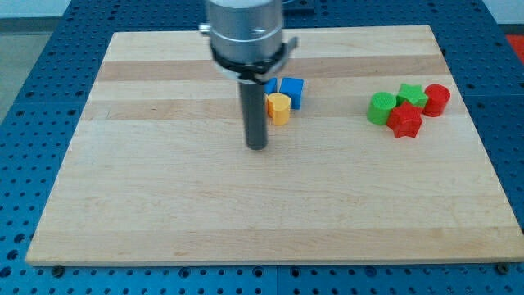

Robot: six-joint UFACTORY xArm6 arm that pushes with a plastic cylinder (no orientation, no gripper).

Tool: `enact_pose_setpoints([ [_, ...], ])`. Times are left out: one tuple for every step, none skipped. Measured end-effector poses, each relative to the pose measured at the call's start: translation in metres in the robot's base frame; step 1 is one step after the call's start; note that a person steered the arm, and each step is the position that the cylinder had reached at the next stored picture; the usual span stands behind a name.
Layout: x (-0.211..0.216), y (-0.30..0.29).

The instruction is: Point your arm to the center right

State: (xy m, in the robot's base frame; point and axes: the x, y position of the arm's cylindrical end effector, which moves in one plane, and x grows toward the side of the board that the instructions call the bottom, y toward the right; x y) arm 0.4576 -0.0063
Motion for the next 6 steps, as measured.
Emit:
enact_pose_setpoints([
  [0.004, 0.057],
  [0.016, 0.107],
  [0.019, 0.154],
  [0.019, 0.199],
  [0.016, 0.24],
  [-0.003, 0.272],
])
